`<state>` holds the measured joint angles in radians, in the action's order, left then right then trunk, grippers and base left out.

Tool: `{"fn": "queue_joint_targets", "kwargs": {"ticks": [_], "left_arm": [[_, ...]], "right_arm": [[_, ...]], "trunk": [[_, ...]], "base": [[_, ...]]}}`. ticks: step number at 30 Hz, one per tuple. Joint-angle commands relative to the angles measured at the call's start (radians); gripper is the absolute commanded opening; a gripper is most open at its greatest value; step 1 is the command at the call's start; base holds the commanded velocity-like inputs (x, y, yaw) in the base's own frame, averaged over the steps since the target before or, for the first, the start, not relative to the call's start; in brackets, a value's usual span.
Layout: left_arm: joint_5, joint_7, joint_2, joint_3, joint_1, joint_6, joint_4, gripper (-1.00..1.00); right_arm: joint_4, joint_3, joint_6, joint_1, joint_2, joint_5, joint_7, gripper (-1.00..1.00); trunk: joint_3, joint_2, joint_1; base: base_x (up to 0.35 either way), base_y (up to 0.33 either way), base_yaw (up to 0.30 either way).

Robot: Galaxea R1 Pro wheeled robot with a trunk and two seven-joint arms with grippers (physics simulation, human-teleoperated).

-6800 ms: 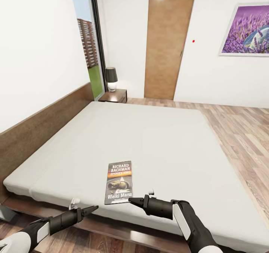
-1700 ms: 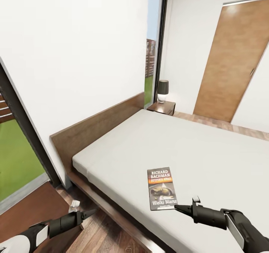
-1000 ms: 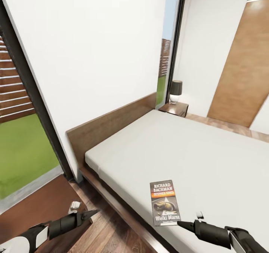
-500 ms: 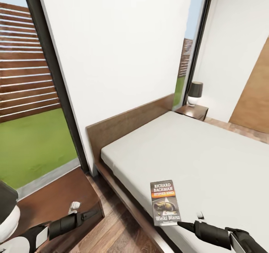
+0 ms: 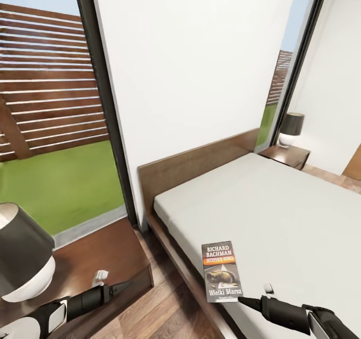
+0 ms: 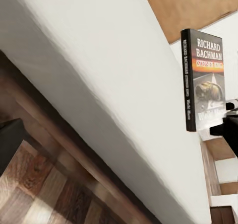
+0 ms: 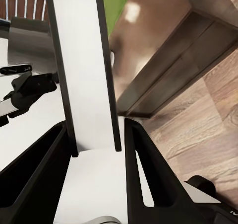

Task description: In the bedroom, move the book from the bed onto either nightstand, and place the two sandals side by side next to the bed.

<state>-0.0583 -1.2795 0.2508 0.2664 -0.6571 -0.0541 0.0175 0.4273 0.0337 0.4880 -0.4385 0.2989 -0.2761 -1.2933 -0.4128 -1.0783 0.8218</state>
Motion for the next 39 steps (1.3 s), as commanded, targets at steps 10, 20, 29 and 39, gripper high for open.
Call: {"fn": "queue_joint_targets", "kwargs": {"ticks": [10,20,29,39], "left_arm": [[-0.006,0.0,-0.002,-0.004,-0.001,-0.006,-0.001,1.0],[-0.006,0.0,-0.004,-0.004,-0.001,-0.005,-0.001,1.0],[-0.006,0.005,-0.01,-0.004,-0.001,-0.006,-0.001,1.0],[-0.006,0.005,-0.008,-0.003,-0.001,-0.005,-0.001,1.0]], "right_arm": [[0.001,0.002,0.011,0.0,0.0,-0.006,-0.003,-1.0],[0.001,0.002,0.011,0.0,0.0,-0.006,-0.002,-1.0],[0.0,0.002,0.011,0.0,0.0,-0.006,-0.002,-1.0],[-0.001,0.002,0.011,0.0,0.0,-0.008,-0.001,-1.0]], "trunk": [[-0.001,-0.001,0.0],[-0.001,-0.001,0.0],[-0.001,-0.001,0.0],[-0.001,-0.001,0.0]], "base": [[0.005,-0.01,0.294],[0.0,0.0,0.294],[0.042,-0.131,0.294],[0.004,-0.009,0.294]]}}
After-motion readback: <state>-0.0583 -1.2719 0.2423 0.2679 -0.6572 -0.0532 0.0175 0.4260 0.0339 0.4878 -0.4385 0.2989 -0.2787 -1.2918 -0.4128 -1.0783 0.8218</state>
